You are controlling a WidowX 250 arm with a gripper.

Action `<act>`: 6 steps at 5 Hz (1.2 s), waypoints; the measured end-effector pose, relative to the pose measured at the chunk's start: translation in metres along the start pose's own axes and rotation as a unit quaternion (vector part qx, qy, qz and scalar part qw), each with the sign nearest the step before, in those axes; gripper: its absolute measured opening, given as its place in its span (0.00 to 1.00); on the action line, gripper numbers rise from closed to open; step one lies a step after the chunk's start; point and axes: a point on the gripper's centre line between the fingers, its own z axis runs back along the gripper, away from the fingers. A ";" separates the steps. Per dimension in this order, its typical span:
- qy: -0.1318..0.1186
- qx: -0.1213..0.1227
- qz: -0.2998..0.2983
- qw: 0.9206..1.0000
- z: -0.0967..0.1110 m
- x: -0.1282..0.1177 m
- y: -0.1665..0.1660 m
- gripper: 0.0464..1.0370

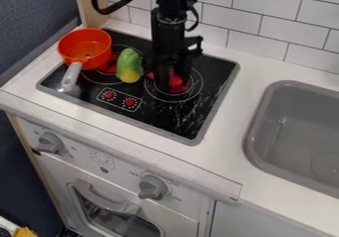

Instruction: Move the red fork over the right burner

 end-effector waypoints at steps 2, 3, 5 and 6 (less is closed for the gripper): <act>0.019 0.006 -0.001 1.000 0.007 -0.025 0.018 0.42; 0.020 0.011 0.003 1.000 0.006 -0.029 0.025 0.42; 0.004 -0.008 -0.042 0.999 0.006 -0.030 0.007 0.42; 0.006 -0.006 -0.063 0.998 -0.006 -0.027 -0.001 0.49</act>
